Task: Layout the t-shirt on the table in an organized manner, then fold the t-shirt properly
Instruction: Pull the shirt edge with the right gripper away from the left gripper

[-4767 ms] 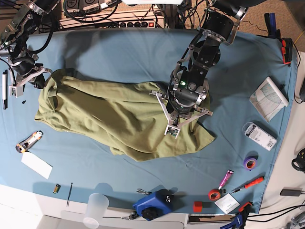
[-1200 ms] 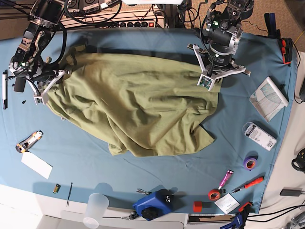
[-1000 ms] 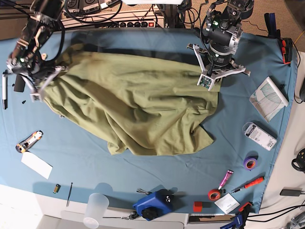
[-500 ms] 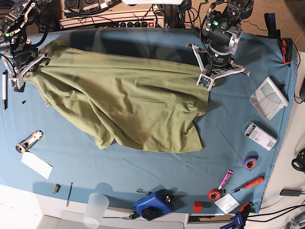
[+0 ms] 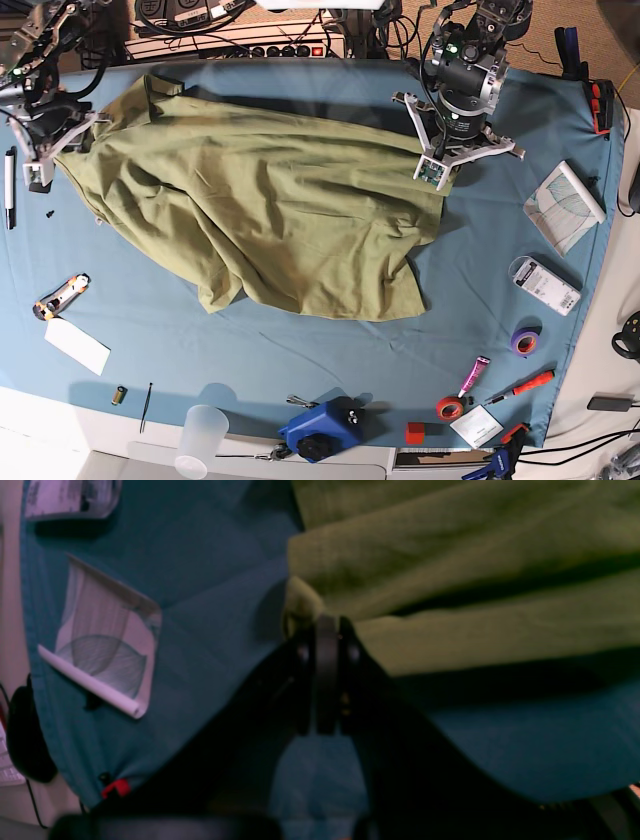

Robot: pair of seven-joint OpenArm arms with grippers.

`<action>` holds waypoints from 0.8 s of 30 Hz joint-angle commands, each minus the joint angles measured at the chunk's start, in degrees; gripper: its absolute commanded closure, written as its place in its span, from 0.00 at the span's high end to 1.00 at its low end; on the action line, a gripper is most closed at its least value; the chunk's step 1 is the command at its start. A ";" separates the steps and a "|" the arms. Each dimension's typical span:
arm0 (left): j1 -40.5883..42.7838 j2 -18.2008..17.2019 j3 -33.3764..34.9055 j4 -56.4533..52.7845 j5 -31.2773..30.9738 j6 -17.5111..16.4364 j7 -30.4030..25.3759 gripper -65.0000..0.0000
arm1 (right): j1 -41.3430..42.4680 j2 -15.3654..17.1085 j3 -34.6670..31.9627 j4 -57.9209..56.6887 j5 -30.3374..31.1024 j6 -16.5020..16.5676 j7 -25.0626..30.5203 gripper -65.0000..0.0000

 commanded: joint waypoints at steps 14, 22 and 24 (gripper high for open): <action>-0.26 -0.28 -0.11 1.05 0.90 0.39 -0.85 0.00 | -0.87 -0.07 0.57 -8.15 0.11 0.83 -1.66 0.00; -0.28 -0.28 -0.11 1.05 0.90 0.39 -0.90 0.00 | -2.25 -0.04 3.15 -7.21 0.39 1.38 -0.92 0.00; -0.28 -0.28 -0.11 1.05 0.87 0.39 -0.90 0.00 | -2.25 0.09 4.61 -7.21 1.92 3.08 -1.09 0.00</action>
